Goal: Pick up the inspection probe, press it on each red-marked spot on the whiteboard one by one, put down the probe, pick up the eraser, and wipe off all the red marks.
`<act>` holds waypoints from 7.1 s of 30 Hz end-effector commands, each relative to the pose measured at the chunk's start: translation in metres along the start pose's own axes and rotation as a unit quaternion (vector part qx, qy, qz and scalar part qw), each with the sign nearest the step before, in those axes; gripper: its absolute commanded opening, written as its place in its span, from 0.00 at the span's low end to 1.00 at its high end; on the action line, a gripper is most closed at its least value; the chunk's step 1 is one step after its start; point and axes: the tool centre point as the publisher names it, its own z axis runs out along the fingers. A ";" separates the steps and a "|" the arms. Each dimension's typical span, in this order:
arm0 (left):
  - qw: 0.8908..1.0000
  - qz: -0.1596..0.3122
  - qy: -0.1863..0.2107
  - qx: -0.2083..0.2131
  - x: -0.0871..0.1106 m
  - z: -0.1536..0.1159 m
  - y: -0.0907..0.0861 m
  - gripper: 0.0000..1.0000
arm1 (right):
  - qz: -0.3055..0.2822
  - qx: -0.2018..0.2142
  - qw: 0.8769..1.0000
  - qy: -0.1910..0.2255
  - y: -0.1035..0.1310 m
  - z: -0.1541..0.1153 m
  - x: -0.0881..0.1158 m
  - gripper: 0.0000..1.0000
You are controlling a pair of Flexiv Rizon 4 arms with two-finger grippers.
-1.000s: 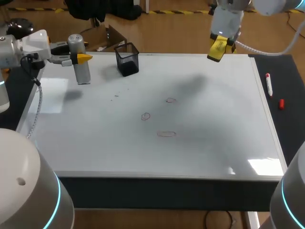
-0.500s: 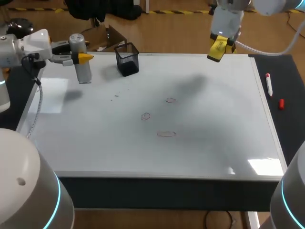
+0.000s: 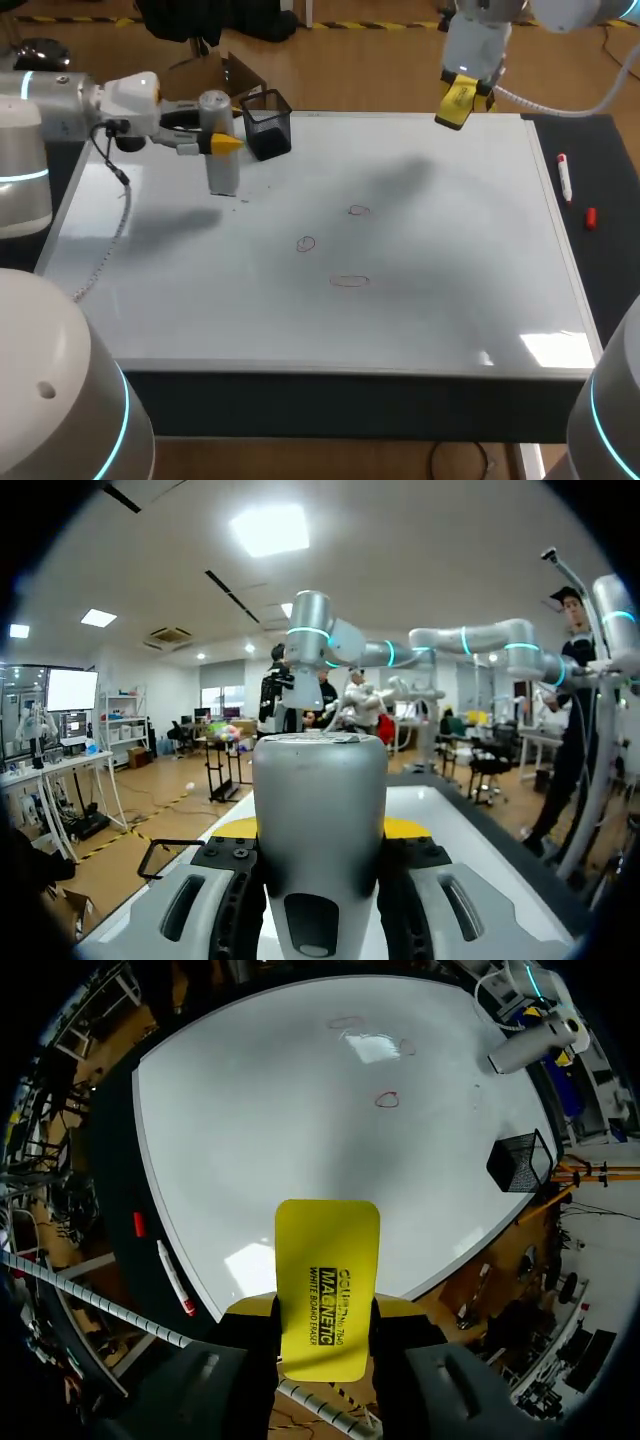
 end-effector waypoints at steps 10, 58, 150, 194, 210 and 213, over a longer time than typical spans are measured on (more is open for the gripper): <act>0.997 0.012 0.074 0.036 0.036 0.057 0.007 0.00 | -0.001 0.001 1.000 0.001 -0.001 -0.001 0.001 0.00; 0.977 -0.017 0.211 0.022 0.093 0.125 0.044 0.00 | -0.001 0.001 1.000 0.001 -0.001 -0.001 0.001 0.00; 0.989 0.032 -0.142 0.012 -0.099 -0.101 0.006 0.00 | -0.025 0.005 1.000 0.008 0.011 -0.002 -0.011 0.00; 0.989 0.032 -0.142 0.012 -0.099 -0.101 0.006 0.00 | -0.237 -0.066 0.969 -0.030 0.296 0.059 -0.148 0.00; 0.989 0.032 -0.142 0.012 -0.099 -0.101 0.006 0.00 | -0.245 -0.077 0.966 0.016 0.321 0.099 -0.152 0.00; 0.989 0.032 -0.142 0.012 -0.099 -0.101 0.006 0.00 | -0.249 -0.073 0.966 0.019 0.327 0.101 -0.153 0.00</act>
